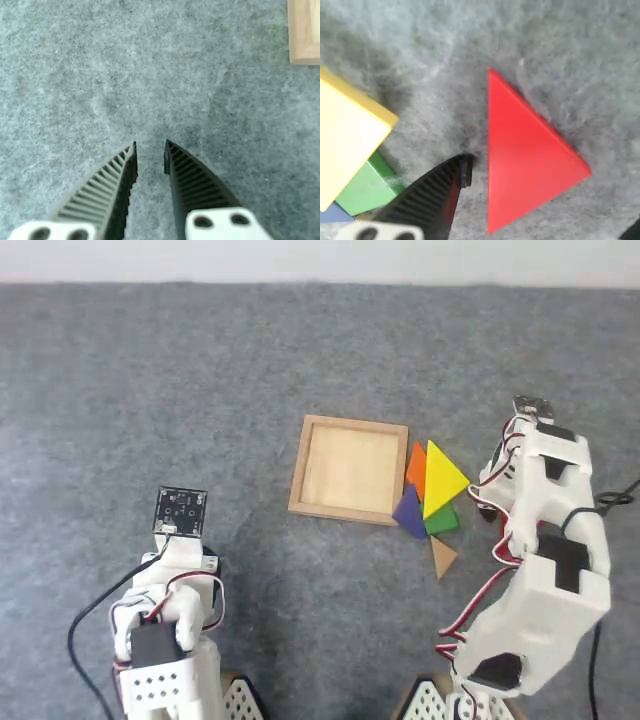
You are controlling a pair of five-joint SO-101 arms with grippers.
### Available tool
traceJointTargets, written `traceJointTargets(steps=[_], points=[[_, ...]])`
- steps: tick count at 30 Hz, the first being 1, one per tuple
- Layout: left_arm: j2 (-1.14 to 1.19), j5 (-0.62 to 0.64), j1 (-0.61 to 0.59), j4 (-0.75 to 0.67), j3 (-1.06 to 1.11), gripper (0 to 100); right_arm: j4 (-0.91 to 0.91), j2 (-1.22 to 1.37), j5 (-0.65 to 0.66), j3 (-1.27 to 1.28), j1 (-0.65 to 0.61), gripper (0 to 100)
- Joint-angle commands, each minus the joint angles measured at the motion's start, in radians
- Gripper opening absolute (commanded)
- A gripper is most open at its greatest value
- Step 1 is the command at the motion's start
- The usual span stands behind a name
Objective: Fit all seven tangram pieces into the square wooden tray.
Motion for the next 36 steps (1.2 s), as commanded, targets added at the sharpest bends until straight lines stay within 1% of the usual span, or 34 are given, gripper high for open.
traceJointTargets(steps=[1, 5, 7, 19, 23, 26, 31, 34, 36], points=[[-0.012, 0.003, -0.006, 0.000, -0.007, 9, -0.001, 0.008, 0.018, -0.037, -0.013, 45.5], [-0.012, 0.003, -0.006, 0.000, -0.007, 9, -0.001, 0.008, 0.014, -0.040, -0.001, 31.9], [-0.012, 0.003, -0.006, 0.000, -0.007, 9, 0.001, 0.008, 0.012, -0.041, 0.010, 28.9], [-0.012, 0.003, -0.006, 0.000, -0.007, 9, -0.007, 0.001, 0.021, -0.044, 0.012, 30.6], [-0.012, 0.003, -0.006, 0.000, -0.007, 9, 0.012, 0.012, 0.083, -0.087, 0.015, 30.7], [-0.012, 0.003, -0.006, 0.000, -0.007, 9, 0.012, 0.025, 0.097, -0.109, 0.012, 30.7], [-0.012, 0.002, -0.006, 0.000, -0.007, 9, 0.073, 0.087, 0.103, -0.201, 0.016, 30.7], [-0.012, 0.002, -0.006, 0.000, -0.007, 9, 0.120, 0.130, 0.158, -0.258, 0.016, 30.7], [-0.012, 0.002, -0.006, 0.000, -0.007, 9, 0.139, 0.148, 0.167, -0.290, 0.016, 30.7]])
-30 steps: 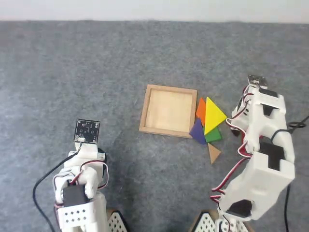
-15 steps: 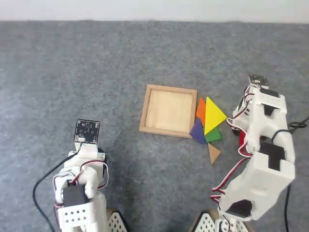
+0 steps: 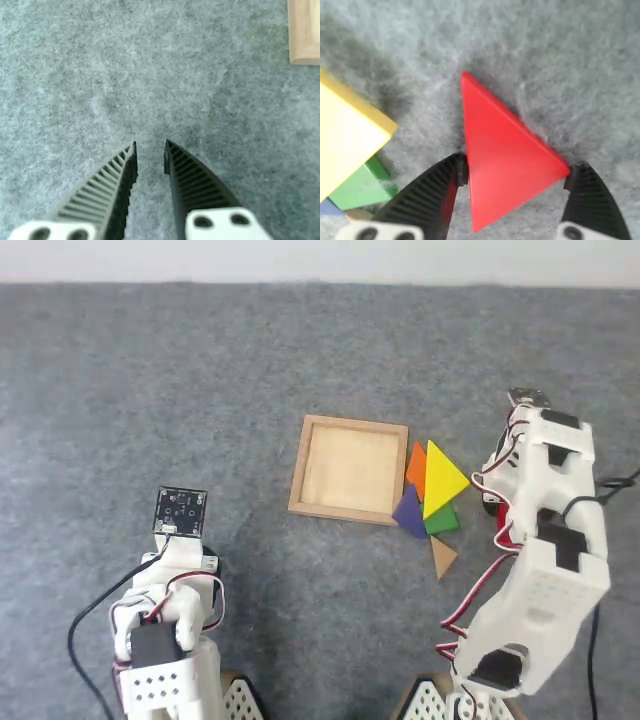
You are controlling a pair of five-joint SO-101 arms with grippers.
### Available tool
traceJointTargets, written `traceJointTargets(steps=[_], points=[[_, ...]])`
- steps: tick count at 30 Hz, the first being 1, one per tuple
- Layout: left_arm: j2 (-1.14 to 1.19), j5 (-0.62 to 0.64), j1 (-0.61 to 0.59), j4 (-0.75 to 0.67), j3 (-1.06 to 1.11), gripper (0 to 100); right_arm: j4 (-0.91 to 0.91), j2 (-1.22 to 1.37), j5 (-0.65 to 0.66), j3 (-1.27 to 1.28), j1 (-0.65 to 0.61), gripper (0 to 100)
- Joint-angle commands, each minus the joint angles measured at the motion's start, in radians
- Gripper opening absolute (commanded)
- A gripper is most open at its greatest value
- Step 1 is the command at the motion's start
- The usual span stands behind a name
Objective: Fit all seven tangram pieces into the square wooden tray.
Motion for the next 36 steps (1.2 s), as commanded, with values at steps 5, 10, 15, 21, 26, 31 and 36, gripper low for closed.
traceJointTargets(steps=[5, 10, 15, 21, 26, 31, 36], points=[[-0.012, 0.002, -0.006, 0.000, -0.007, 9, 0.012, 0.024, 0.044, -0.091, 0.008, 40.9], [-0.012, 0.002, -0.006, 0.000, -0.007, 9, 0.010, 0.025, 0.078, -0.091, 0.002, 44.6], [-0.012, 0.002, -0.006, 0.000, -0.007, 9, 0.002, 0.025, 0.086, -0.094, -0.001, 37.3], [-0.012, 0.002, -0.006, 0.000, -0.007, 9, -0.010, 0.027, 0.106, -0.094, -0.002, 28.6], [-0.012, 0.002, -0.006, 0.000, -0.007, 9, -0.008, 0.028, 0.106, -0.094, -0.002, 29.1], [-0.012, 0.002, -0.006, 0.000, -0.007, 9, -0.008, 0.027, 0.106, -0.089, -0.001, 28.9], [-0.012, 0.002, -0.006, 0.000, -0.007, 9, -0.005, 0.028, 0.104, -0.089, -0.001, 27.1]])
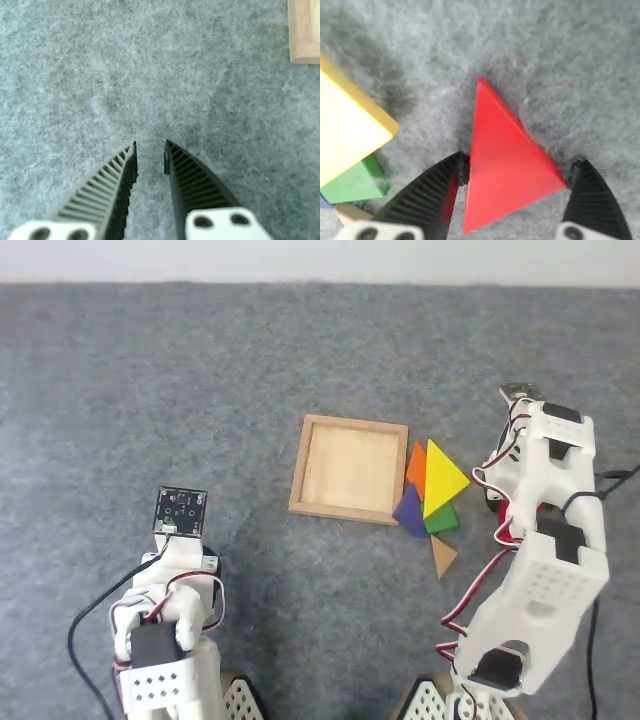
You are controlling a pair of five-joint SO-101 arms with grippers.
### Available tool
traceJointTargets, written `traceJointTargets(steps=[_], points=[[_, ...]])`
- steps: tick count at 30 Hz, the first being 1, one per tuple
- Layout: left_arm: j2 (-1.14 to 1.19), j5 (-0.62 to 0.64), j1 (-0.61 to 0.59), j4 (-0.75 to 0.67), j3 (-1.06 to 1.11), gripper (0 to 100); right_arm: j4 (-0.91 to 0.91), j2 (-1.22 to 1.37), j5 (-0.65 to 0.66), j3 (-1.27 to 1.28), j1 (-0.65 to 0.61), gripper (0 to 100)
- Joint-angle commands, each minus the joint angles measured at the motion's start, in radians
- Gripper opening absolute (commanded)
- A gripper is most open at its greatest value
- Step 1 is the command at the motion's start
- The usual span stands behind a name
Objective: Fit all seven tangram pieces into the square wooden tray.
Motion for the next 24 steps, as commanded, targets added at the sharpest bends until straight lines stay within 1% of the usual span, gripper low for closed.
traceJointTargets(steps=[1, 7, 17, 20, 24], points=[[-0.012, 0.002, -0.006, 0.000, -0.007, 9, -0.016, 0.004, 0.012, -0.041, 0.001, 26.6], [-0.012, 0.002, -0.006, 0.000, -0.007, 9, -0.021, 0.005, -0.029, -0.041, 0.001, 26.4], [-0.012, 0.002, -0.006, 0.000, -0.007, 9, 0.002, 0.008, -0.037, -0.041, 0.007, 26.7], [-0.012, 0.002, -0.006, 0.000, -0.007, 9, 0.008, 0.004, -0.118, -0.040, 0.012, 26.8], [-0.012, 0.002, -0.006, 0.000, -0.007, 9, 0.016, 0.008, -0.135, -0.038, 0.012, 26.8]])
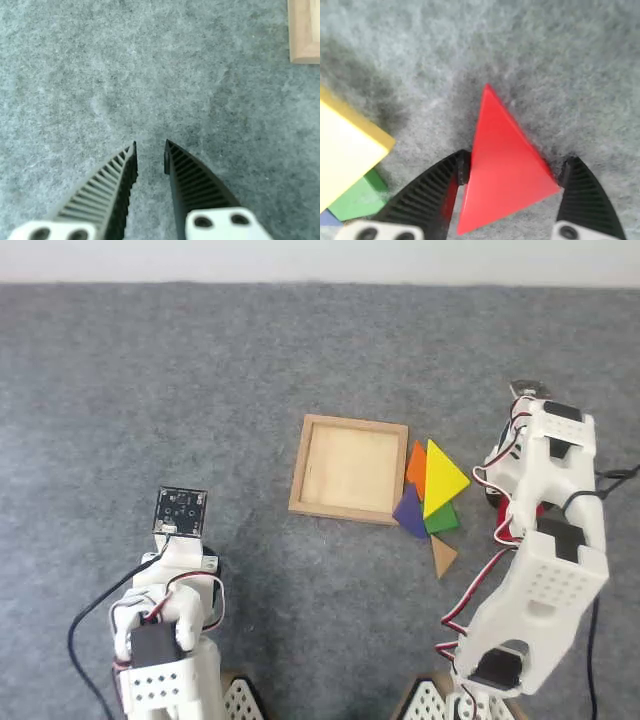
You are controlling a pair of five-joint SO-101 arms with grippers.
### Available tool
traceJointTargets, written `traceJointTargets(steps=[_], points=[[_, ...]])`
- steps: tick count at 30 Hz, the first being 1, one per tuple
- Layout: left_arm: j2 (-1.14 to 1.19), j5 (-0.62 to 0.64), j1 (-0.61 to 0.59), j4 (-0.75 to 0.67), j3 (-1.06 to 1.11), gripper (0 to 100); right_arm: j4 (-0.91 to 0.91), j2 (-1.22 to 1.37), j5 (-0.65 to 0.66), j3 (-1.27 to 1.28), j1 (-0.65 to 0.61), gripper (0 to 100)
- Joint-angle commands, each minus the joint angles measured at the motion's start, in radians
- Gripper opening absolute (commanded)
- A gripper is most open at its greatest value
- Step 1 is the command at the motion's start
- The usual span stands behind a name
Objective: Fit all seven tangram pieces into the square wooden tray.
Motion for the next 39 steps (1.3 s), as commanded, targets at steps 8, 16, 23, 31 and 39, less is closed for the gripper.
traceJointTargets(steps=[8, 16, 23, 31, 39], points=[[-0.012, 0.002, -0.006, 0.000, -0.007, 9, 0.044, 0.005, -0.068, -0.020, 0.041, 29.9], [-0.012, 0.002, -0.006, 0.000, -0.007, 9, 0.035, -0.005, -0.061, 0.021, 0.038, 37.0], [-0.012, 0.002, -0.006, 0.000, -0.007, 9, 0.042, -0.001, -0.066, 0.026, 0.038, 23.2], [-0.012, 0.002, -0.006, 0.000, -0.007, 9, 0.036, 0.001, -0.101, 0.026, 0.042, 23.0], [-0.012, 0.002, -0.006, 0.000, -0.007, 9, 0.116, -0.039, -0.109, 0.031, 0.067, 44.9]])
